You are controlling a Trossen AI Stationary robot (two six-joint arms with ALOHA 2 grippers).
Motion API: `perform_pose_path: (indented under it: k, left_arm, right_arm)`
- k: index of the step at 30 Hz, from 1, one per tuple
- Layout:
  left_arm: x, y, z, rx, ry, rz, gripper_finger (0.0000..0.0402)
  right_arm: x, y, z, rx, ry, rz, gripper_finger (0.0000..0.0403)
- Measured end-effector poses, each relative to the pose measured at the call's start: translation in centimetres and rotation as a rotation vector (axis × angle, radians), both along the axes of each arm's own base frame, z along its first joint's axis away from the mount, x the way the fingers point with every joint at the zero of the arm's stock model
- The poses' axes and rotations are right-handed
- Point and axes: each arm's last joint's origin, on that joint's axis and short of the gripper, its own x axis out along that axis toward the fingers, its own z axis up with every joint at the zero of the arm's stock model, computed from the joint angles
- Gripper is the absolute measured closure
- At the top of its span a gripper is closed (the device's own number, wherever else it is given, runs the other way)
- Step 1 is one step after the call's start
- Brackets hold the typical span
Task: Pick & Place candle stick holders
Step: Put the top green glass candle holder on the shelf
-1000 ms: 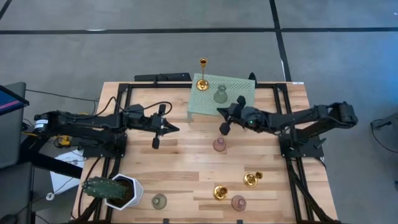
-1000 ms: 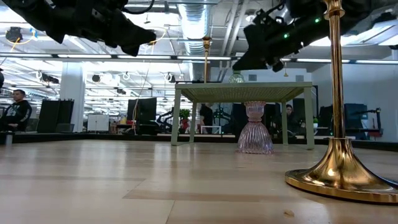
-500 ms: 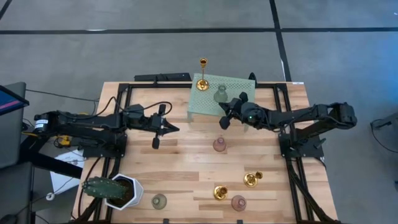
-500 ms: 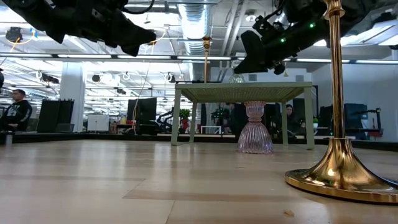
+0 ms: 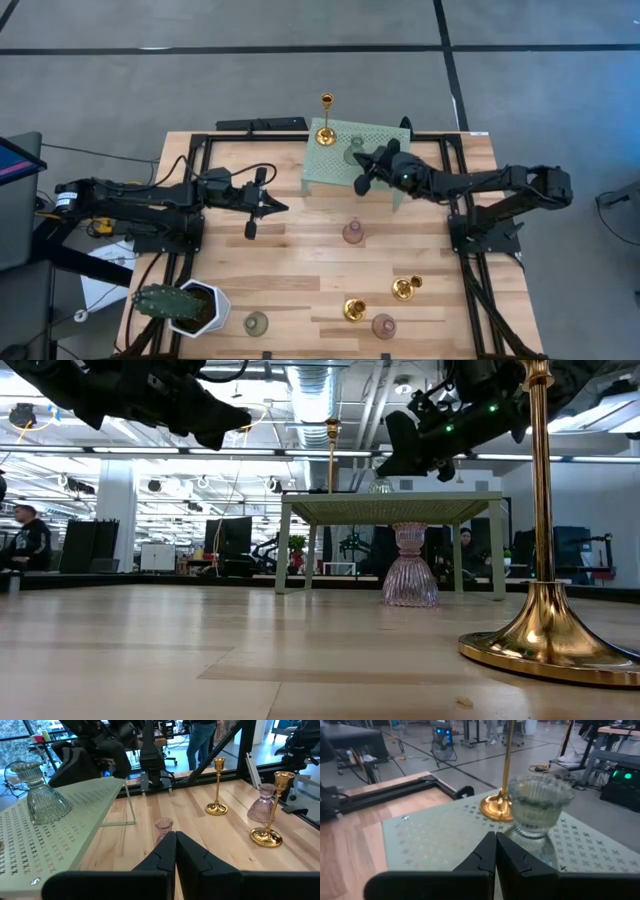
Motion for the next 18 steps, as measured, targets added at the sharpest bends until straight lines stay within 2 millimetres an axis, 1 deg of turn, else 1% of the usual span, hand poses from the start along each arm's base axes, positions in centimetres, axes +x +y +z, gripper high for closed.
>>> perform_pose_path:
  k: [18]
  left_arm:
    - [0.0, 0.0, 0.0, 0.000, 0.000, 0.000, 0.0394]
  right_arm:
    - [-0.8, -2.4, 0.0, 0.005, 0.001, -0.065, 0.0403]
